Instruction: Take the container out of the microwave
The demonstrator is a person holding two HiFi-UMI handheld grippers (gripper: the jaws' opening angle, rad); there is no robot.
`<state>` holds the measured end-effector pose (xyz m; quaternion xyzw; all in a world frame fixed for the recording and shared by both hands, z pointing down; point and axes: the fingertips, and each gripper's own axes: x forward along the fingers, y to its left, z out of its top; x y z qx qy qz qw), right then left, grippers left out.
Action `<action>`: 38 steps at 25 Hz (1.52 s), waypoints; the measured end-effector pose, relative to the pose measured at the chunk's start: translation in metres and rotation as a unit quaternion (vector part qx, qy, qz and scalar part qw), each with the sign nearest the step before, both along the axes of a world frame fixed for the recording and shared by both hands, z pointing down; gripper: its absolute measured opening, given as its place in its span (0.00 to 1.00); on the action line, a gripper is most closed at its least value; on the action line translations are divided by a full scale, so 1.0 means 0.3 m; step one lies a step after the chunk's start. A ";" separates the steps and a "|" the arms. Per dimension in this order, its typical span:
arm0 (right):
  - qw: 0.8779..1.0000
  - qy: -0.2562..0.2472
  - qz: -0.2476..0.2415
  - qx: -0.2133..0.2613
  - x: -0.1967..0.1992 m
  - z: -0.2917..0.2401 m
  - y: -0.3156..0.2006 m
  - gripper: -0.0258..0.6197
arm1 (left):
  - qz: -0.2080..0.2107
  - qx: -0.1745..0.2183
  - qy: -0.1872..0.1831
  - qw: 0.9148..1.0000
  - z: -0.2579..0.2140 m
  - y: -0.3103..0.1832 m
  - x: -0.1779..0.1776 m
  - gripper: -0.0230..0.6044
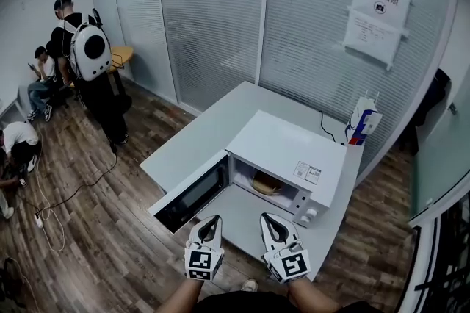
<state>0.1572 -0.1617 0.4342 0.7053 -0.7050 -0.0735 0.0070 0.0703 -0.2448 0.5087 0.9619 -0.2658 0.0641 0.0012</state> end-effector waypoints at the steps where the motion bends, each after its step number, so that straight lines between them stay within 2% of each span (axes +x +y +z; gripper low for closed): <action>1: 1.000 0.000 0.003 -0.002 0.027 0.007 -0.001 0.04 | 0.001 -0.002 -0.002 1.000 0.006 -0.006 0.021 0.05; 6: 1.000 -0.009 0.014 -0.012 0.134 0.037 -0.005 0.04 | 0.009 -0.010 -0.011 1.000 0.029 -0.018 0.120 0.04; 13: 0.999 -0.016 0.017 -0.027 0.205 0.093 -0.024 0.04 | 0.016 -0.013 -0.022 1.000 0.065 -0.049 0.230 0.04; 24: 0.995 -0.026 0.062 -0.069 0.292 0.208 -0.065 0.04 | 0.087 -0.039 -0.055 0.994 0.198 -0.090 0.440 0.05; 29: 0.993 -0.021 0.080 -0.082 0.318 0.263 -0.094 0.04 | 0.136 -0.048 -0.058 0.988 0.264 -0.084 0.532 0.05; 32: 0.992 -0.031 0.088 -0.091 0.326 0.296 -0.087 0.04 | 0.150 -0.047 -0.059 0.986 0.297 -0.070 0.572 0.05; 33: 0.991 -0.034 0.090 -0.092 0.327 0.307 -0.084 0.04 | 0.149 -0.049 -0.062 0.986 0.312 -0.071 0.580 0.08; 36: 0.988 -0.053 0.098 -0.105 0.329 0.354 -0.066 0.04 | 0.133 -0.061 -0.074 0.986 0.368 -0.088 0.604 0.40; 38: 0.987 -0.061 0.099 -0.113 0.324 0.383 -0.054 0.04 | 0.124 -0.068 -0.079 0.987 0.397 -0.097 0.620 0.51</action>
